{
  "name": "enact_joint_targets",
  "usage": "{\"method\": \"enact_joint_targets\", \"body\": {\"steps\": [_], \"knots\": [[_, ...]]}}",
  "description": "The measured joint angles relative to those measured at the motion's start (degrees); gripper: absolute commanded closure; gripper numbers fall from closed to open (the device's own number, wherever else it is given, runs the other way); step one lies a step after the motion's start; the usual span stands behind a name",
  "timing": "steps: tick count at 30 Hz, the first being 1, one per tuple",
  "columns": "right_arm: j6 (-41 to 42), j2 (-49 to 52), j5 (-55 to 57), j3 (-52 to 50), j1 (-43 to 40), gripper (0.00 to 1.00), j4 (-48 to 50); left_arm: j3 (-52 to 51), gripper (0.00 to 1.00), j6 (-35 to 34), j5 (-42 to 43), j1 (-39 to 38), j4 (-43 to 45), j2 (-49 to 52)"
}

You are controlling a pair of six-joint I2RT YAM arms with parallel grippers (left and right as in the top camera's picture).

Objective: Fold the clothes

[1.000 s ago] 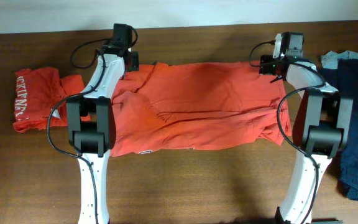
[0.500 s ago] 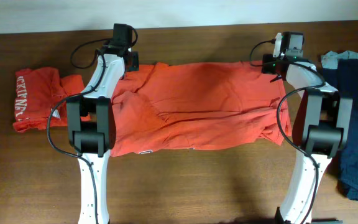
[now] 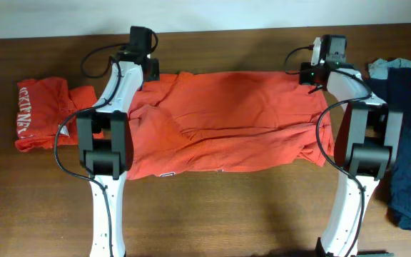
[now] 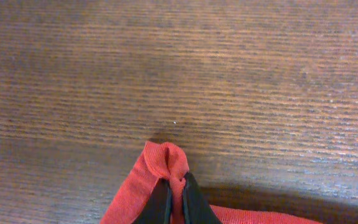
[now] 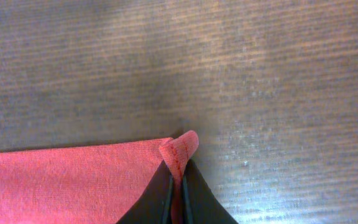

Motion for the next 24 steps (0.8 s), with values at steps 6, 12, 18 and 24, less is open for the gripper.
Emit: {"method": "enact_joint_targets", "body": {"steps": [6, 12, 18, 24], "knots": [[0.04, 0.24, 0.22, 9.86, -0.02, 0.96, -14.67, 8.26, 0.99, -0.02, 0.22, 0.98, -9.27, 0.68], [0.04, 0.31, 0.15, 23.21, -0.02, 0.96, -32.35, 17.35, 0.99, -0.11, 0.44, 1.14, -21.81, 0.76], [0.04, 0.33, -2.89, 29.14, -0.02, 0.96, -49.66, 20.48, 0.99, -1.16, 2.14, 1.11, -33.11, 0.76], [0.02, 0.33, -10.27, 29.24, -0.68, 0.96, -56.7, 24.04, 0.99, -2.27, 3.23, 1.11, -43.8, 0.87]]}}
